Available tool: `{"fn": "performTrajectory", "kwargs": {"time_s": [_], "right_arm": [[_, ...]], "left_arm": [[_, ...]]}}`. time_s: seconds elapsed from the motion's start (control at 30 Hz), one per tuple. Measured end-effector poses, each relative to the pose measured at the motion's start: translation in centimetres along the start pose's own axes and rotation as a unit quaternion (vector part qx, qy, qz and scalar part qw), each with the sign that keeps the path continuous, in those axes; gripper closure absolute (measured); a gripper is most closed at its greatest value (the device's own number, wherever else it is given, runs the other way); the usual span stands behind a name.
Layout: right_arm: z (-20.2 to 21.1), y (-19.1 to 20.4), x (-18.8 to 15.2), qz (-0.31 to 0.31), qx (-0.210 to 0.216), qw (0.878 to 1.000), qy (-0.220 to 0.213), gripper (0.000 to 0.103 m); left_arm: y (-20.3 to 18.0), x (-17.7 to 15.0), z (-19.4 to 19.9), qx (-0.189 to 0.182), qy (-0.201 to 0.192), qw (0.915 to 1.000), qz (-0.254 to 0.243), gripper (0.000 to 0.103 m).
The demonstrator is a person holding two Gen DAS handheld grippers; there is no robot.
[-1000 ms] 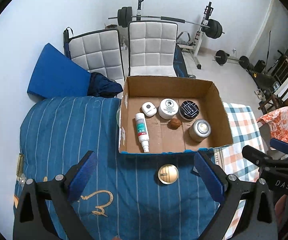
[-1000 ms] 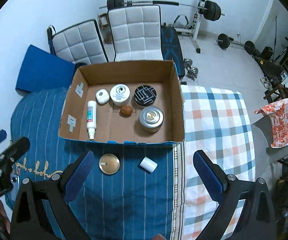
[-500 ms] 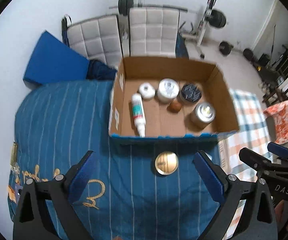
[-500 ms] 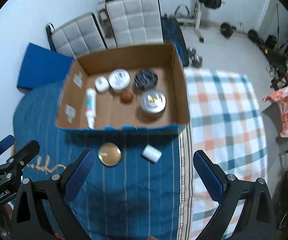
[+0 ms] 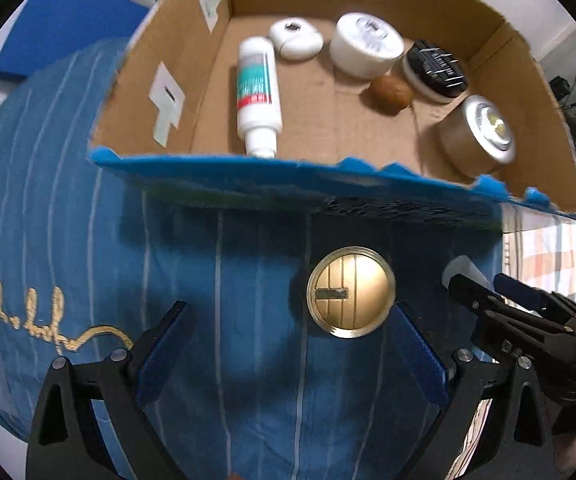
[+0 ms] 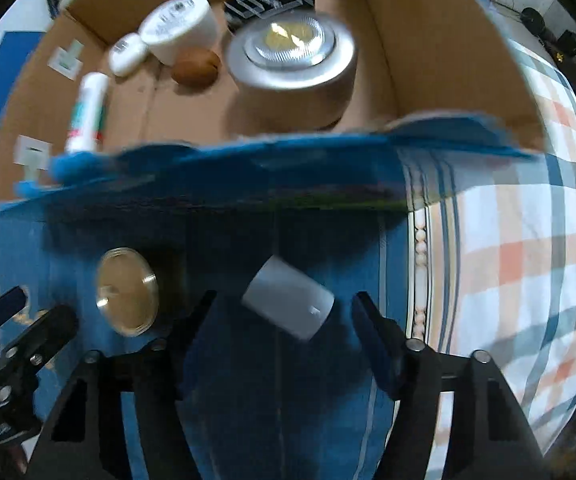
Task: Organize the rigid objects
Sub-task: 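Grasp the white plastic cup with right tool while left tool grasps gold tin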
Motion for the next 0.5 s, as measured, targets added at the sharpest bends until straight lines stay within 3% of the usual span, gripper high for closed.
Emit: {"fn": "performTrajectory", "kwargs": {"time_s": [0.03, 0.33, 0.5], "right_arm": [[-1.0, -0.2, 0.0, -0.004, -0.001, 1.0, 0.009, 0.048], [-2.1, -2.1, -1.4, -0.03, -0.008, 0.999, 0.029, 0.049], [-1.7, -5.4, -3.0, -0.091, -0.003, 0.995, 0.039, 0.049]], "left_arm": [[0.0, 0.1, -0.5, -0.001, 0.005, 1.0, 0.003, 0.004], [-1.6, -0.1, -3.2, -0.011, 0.037, 0.9992, -0.007, 0.004], [-3.7, -0.1, -5.1, -0.008, 0.056, 0.9981, -0.024, 0.004]]}}
Point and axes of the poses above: each gripper's, at about its wrist camera, not at the fingertips, and z roughly against the way its jaws point, y to its left, x to its top, the point moved 4 cm from there along -z, roughly the way its jaws point, and after that the axes turned 9 degrees about x, right-handed, at the moved point
